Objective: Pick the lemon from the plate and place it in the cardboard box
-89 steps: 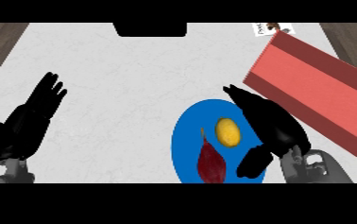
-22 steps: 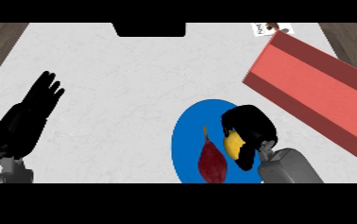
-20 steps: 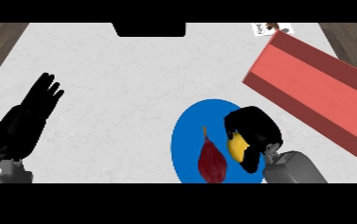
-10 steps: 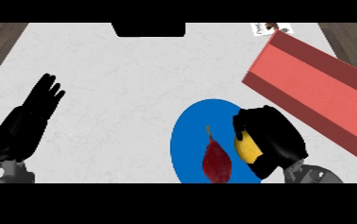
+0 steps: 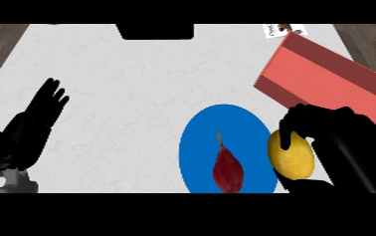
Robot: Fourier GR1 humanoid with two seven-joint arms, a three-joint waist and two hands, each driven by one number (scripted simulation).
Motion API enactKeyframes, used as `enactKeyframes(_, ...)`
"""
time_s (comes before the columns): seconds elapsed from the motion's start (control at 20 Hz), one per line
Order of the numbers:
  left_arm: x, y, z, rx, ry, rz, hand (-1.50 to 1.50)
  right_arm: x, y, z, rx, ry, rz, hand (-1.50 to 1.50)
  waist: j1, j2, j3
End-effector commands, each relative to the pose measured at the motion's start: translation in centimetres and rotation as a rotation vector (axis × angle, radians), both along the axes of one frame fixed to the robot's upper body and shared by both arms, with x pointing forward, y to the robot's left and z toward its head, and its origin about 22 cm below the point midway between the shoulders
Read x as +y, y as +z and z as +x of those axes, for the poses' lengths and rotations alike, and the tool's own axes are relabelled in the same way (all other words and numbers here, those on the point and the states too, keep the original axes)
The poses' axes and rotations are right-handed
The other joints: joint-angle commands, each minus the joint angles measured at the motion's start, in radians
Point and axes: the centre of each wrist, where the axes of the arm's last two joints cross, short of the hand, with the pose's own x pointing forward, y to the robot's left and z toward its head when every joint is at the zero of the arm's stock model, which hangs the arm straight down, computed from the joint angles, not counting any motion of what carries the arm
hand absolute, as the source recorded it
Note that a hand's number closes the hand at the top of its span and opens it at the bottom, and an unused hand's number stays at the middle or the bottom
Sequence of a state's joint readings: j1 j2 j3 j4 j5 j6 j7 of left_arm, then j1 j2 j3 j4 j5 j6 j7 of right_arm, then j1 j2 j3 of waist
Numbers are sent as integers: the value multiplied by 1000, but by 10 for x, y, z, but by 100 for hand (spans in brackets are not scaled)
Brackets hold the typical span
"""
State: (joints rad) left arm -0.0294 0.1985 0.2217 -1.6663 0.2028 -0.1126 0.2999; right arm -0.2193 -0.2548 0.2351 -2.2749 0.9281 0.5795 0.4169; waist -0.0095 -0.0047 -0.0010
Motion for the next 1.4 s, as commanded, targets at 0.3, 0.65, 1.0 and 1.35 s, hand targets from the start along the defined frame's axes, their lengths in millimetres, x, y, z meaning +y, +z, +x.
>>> enactKeyframes(0.3,-8,-9,10,6,1,12,0,-34,79,19,-152,-250,107,150,8,4,0)
enactKeyframes(0.65,-3,16,8,-5,-12,3,0,-75,78,50,-107,-286,18,150,11,4,1)
enactKeyframes(1.0,1,-25,-8,-15,-7,-2,0,-114,39,96,-132,-257,45,150,15,6,1)
enactKeyframes(1.35,-12,13,0,-13,-10,4,0,-133,7,137,-89,-245,68,150,18,5,1)
